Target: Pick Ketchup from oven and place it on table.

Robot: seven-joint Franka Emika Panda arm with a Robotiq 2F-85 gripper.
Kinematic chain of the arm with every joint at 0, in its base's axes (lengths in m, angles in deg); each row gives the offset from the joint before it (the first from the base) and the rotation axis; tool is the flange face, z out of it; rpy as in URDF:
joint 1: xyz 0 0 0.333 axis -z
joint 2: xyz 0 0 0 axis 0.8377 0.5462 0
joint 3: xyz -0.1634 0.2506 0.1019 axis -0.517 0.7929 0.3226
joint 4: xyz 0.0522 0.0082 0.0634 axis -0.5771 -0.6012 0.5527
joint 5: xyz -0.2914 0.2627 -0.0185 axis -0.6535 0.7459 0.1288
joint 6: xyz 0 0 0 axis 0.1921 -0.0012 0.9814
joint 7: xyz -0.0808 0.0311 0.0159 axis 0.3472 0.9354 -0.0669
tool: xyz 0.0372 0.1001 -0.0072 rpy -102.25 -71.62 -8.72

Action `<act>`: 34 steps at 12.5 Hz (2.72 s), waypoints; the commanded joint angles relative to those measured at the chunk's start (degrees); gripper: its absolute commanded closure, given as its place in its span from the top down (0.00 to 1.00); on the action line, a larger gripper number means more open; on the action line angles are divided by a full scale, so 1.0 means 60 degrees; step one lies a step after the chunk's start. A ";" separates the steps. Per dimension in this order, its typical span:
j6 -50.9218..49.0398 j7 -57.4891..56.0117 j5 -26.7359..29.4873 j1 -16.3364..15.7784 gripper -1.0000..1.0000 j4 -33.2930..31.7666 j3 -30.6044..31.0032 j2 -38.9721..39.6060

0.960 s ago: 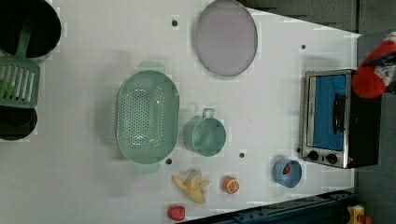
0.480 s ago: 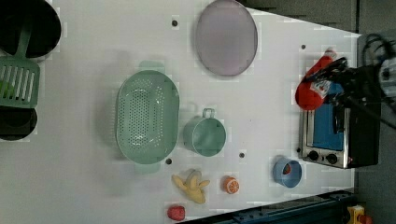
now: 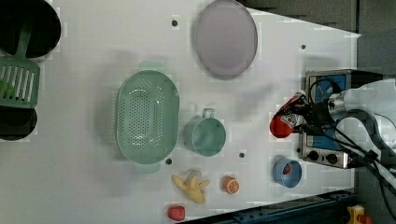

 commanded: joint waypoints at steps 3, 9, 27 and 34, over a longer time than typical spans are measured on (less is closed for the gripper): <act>0.1899 0.0220 0.0137 -0.0414 0.88 0.0143 0.0341 0.1052; -0.0004 0.0314 0.0136 -0.0395 1.00 0.0981 0.0333 -0.0635; -0.6416 0.0314 0.0076 -0.0378 1.00 0.6169 0.0240 -0.1535; -0.6416 0.0314 0.0076 -0.0378 1.00 0.6151 0.0240 -0.1532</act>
